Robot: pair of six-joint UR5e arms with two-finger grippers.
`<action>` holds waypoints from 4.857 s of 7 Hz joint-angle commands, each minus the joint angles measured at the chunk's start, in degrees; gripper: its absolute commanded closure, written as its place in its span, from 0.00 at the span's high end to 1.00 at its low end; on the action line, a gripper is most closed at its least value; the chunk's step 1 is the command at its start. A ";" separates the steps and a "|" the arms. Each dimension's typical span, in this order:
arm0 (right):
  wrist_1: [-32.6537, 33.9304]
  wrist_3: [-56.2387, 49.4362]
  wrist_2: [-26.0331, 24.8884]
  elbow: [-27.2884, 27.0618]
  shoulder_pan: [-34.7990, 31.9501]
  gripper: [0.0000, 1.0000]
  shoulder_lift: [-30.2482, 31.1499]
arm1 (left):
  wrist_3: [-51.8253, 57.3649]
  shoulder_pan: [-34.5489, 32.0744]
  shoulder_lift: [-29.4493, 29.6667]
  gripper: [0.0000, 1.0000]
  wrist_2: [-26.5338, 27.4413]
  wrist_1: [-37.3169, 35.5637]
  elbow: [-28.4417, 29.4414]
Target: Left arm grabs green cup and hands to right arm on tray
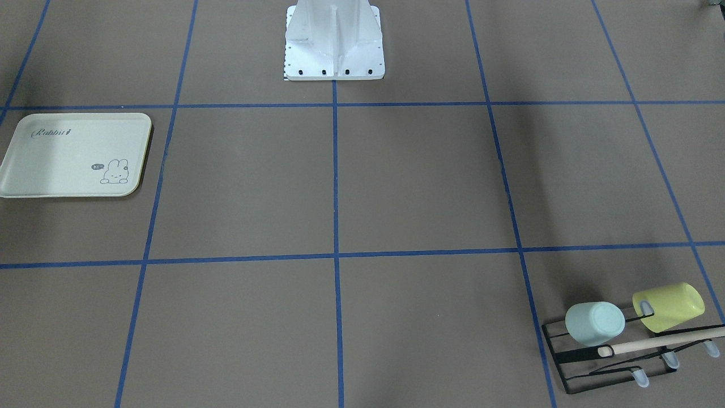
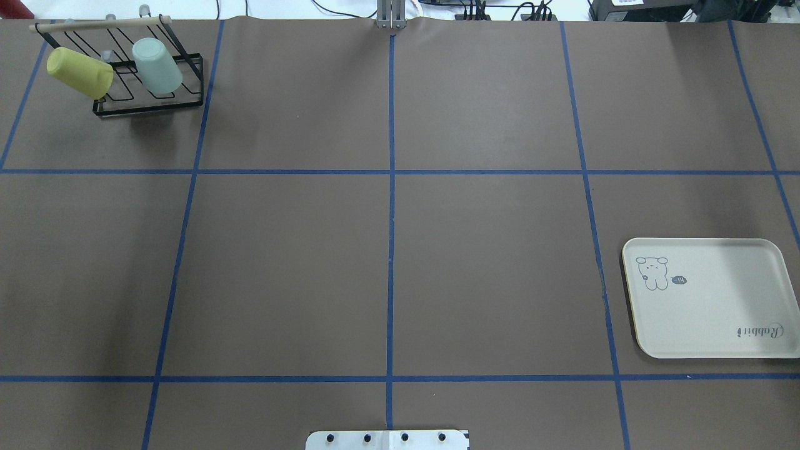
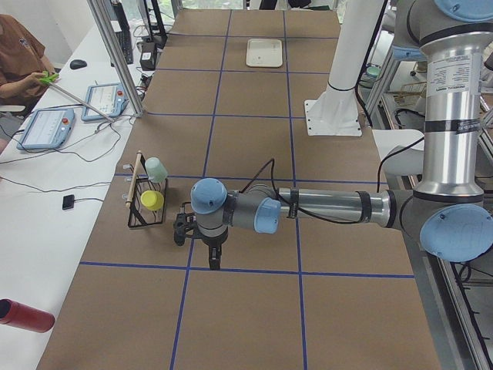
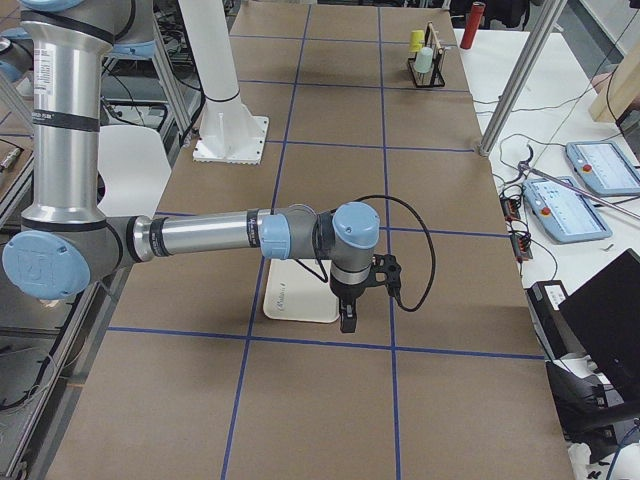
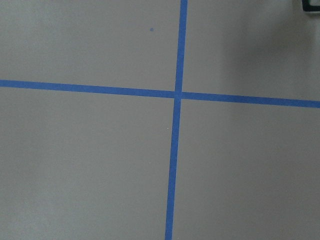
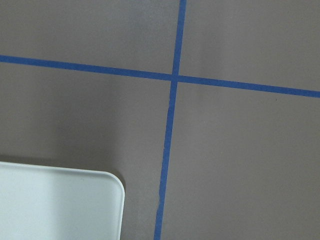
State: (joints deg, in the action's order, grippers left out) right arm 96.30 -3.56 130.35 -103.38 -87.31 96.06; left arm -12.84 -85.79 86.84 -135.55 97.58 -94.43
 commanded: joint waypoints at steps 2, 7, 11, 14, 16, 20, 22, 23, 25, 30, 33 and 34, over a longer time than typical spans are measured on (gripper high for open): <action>0.21 -0.40 2.54 0.46 0.03 1.00 0.36 | 2.28 -0.60 0.09 1.00 1.50 -2.40 -1.89; -0.76 -0.04 2.37 0.20 0.21 1.00 0.36 | 2.47 -0.43 -2.55 1.00 5.57 -2.84 -7.26; -7.53 0.39 2.55 0.64 2.13 1.00 1.24 | -3.54 5.44 4.11 1.00 0.37 -3.01 -7.26; -9.89 0.04 3.16 0.64 3.11 1.00 2.46 | -16.76 15.45 21.03 1.00 9.15 -7.98 -3.77; -12.43 0.39 3.78 0.81 4.07 1.00 2.55 | -18.96 18.80 32.64 0.98 9.60 -13.72 3.15; -12.71 0.39 3.69 2.22 6.10 1.00 2.38 | -18.97 20.58 43.94 0.96 10.66 -9.03 21.19; -12.71 0.39 3.51 2.66 6.45 1.00 2.12 | -19.06 21.54 46.13 0.96 17.58 -7.23 25.06; -12.80 0.39 3.60 2.66 6.54 1.00 2.12 | -18.89 21.54 46.75 0.96 17.69 -6.88 26.65; -12.80 0.48 3.60 2.75 6.54 1.00 2.12 | -18.97 21.54 49.39 0.96 17.78 -4.69 31.65; -12.72 0.48 3.60 2.84 6.54 1.00 2.12 | -18.97 22.33 50.63 0.94 17.78 -2.93 36.58; -12.80 0.48 3.60 2.84 6.54 1.00 2.12 | -18.97 22.33 50.71 0.90 17.78 -2.66 37.21; -12.80 0.48 3.60 2.84 6.54 1.00 2.12 | -18.88 22.42 50.71 0.90 17.78 -2.66 37.21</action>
State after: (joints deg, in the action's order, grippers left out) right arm 83.53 -3.08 133.95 -100.55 -80.77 98.17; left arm -31.80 -63.43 137.52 -117.78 94.87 -57.33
